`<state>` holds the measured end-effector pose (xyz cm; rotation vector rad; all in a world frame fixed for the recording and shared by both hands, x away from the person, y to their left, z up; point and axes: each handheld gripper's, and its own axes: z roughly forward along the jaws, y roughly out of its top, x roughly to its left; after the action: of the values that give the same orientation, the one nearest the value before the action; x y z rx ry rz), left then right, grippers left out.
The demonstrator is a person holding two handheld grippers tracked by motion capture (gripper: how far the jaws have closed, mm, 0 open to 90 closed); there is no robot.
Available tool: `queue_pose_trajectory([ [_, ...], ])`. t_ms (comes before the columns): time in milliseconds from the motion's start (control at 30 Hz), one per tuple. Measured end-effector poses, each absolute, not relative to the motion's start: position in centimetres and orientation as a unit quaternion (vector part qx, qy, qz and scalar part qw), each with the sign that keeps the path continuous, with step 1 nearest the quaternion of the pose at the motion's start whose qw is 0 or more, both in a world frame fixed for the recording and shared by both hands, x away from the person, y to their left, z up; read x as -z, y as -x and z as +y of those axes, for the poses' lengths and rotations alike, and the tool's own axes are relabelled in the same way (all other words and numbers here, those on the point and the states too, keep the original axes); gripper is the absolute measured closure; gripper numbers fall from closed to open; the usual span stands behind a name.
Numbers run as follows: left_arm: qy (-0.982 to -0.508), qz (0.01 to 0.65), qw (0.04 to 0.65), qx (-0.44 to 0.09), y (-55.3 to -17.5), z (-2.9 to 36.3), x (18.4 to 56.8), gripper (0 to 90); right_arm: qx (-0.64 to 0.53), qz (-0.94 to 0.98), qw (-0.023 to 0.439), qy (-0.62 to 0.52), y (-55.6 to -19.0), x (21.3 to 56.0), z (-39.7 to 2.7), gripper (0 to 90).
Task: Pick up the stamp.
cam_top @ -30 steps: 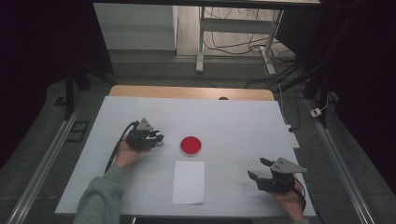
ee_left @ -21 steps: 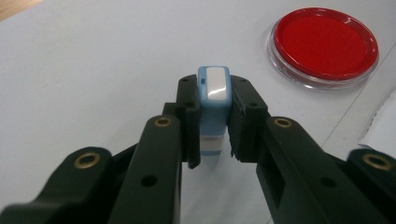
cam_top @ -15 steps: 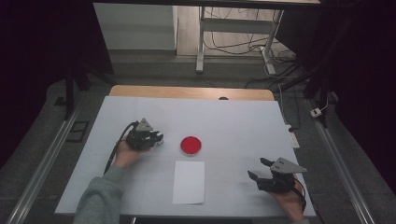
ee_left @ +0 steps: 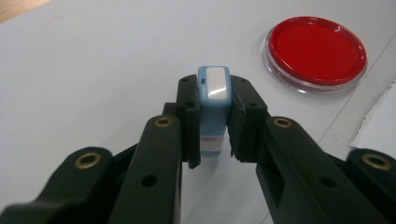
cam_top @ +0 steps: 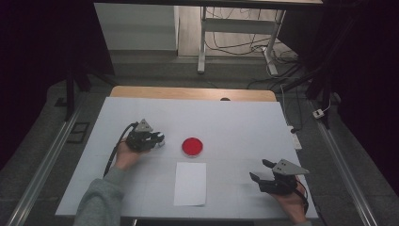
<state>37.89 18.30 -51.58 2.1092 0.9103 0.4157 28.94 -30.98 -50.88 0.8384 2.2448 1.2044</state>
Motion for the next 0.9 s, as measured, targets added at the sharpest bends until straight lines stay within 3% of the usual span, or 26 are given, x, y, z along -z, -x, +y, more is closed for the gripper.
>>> queue_pose_trajectory([
  [900, -0.805, 0.353, 0.452, -0.152, -36.0, 18.5, 49.1, 75.6, -0.436, 0.813, 0.237, -0.303, -28.8, 50.8, -30.9, 27.6],
])
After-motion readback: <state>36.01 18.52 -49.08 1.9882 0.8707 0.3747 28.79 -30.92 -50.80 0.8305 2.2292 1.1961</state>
